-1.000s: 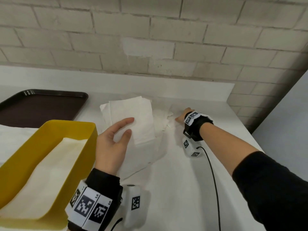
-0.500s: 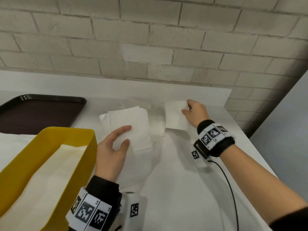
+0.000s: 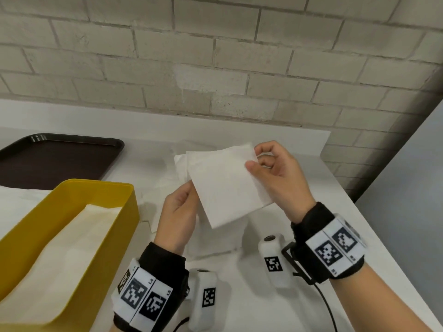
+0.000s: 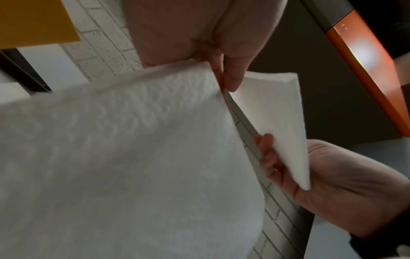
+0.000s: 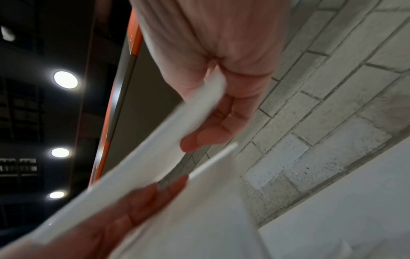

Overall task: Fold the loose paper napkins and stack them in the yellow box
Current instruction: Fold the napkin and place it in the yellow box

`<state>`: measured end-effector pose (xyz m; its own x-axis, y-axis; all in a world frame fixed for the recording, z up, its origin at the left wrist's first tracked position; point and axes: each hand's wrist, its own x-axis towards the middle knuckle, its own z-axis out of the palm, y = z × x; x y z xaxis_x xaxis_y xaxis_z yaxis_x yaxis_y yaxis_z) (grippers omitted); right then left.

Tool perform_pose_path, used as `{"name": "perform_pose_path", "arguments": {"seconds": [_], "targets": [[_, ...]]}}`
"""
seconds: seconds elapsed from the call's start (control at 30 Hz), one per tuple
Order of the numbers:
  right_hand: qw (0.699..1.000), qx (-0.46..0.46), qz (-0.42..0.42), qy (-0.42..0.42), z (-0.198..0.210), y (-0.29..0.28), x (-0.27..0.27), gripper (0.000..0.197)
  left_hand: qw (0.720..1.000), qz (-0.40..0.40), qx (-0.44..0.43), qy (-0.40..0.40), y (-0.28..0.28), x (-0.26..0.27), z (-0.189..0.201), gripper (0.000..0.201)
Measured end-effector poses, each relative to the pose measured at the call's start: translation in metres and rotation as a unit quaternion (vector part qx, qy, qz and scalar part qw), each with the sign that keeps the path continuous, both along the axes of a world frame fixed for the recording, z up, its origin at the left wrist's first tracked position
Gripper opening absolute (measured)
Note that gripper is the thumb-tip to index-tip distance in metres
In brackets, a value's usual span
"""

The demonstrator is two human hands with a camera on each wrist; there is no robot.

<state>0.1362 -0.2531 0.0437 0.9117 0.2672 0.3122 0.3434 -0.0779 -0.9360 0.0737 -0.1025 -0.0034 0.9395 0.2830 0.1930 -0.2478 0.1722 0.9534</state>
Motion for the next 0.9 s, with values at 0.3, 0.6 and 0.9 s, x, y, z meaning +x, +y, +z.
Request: {"name": "perform_pose_path", "arguments": {"seconds": [0.3,0.6,0.9], "targets": [[0.997,-0.049,-0.057,-0.035,-0.024,0.011,0.006,0.022,0.999,0.016,-0.022,0.024,0.001,-0.01,0.005,0.038],[0.977,-0.107,-0.072,-0.17,-0.03,0.014,0.0,0.02,0.998,0.06,-0.004,0.027,0.001,-0.007,-0.001,0.033],[0.981,-0.086,-0.083,-0.155,-0.031,0.015,-0.001,0.027,0.997,0.056,-0.039,0.04,0.004,-0.007,0.002,0.029]]}}
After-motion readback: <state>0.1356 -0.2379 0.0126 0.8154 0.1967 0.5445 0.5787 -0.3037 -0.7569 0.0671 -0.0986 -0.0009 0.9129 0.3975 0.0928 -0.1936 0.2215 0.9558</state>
